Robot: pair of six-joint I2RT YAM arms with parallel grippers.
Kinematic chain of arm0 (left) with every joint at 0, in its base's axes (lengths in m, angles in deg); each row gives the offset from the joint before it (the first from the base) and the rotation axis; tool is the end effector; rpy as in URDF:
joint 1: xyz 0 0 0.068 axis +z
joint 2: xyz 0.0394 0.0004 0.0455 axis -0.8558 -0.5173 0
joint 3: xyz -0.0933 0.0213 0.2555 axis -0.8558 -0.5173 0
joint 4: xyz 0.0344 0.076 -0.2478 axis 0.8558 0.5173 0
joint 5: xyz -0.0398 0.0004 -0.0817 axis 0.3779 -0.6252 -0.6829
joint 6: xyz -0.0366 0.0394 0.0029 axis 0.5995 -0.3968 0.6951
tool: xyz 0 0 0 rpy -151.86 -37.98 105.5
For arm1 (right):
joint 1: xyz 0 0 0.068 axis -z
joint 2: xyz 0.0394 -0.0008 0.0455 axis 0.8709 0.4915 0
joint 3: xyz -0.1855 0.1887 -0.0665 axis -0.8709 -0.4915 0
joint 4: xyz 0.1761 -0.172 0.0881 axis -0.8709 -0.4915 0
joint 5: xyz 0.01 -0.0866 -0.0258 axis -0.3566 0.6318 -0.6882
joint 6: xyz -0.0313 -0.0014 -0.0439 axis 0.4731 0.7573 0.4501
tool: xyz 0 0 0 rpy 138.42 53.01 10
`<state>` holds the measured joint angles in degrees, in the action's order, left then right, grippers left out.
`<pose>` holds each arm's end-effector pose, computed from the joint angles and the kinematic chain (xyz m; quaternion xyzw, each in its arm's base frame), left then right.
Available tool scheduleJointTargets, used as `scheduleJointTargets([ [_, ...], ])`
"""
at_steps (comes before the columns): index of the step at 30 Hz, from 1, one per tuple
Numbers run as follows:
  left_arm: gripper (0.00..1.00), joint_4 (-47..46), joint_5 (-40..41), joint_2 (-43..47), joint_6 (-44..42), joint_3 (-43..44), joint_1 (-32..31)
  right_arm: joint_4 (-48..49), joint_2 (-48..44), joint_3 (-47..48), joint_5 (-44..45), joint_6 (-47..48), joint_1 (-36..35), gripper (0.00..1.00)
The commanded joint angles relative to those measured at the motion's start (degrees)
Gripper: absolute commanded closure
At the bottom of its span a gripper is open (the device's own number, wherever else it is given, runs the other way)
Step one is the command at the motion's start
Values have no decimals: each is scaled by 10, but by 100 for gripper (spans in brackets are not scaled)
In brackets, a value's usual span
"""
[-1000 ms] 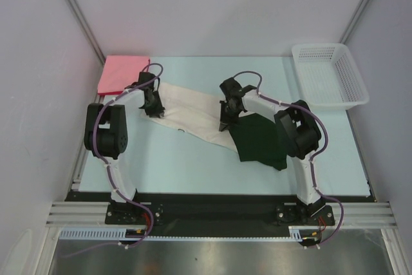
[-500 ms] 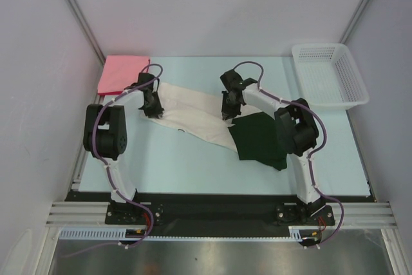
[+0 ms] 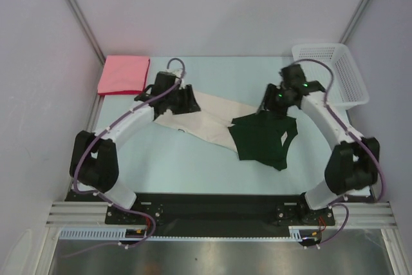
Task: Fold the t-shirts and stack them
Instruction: Fold the tshirt
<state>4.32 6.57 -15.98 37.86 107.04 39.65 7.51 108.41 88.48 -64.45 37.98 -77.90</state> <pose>0.3285 -0.1218 0.2561 -0.0096 0.9244 -0.2242 0.3085 0.3279 0.1107 0.2861 0.0606 0.9560 0.2019 0.2039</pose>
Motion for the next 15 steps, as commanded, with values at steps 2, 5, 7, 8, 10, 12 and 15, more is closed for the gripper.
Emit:
scheduleJointTargets([
  [2,43,-113,-153,6,62,-37,-113,-47,-114,-126,-68,32,117,44],
  [5,43,-182,-191,-2,87,-59,-176,-56,-174,-194,-94,50,194,43],
  [7,43,-221,-204,-19,118,-84,-198,-61,-201,-228,-114,59,236,42],
  [8,43,-262,-212,-28,141,-91,-218,-62,-216,-237,-121,62,247,42],
  [10,49,-279,-220,-55,150,-100,-239,-67,-230,-261,-136,65,267,42],
  [12,57,-325,-216,-65,163,-114,-262,-65,-246,-273,-138,64,270,42],
  [15,54,-404,-211,-82,195,-158,-276,-56,-255,-292,-146,56,271,42],
])
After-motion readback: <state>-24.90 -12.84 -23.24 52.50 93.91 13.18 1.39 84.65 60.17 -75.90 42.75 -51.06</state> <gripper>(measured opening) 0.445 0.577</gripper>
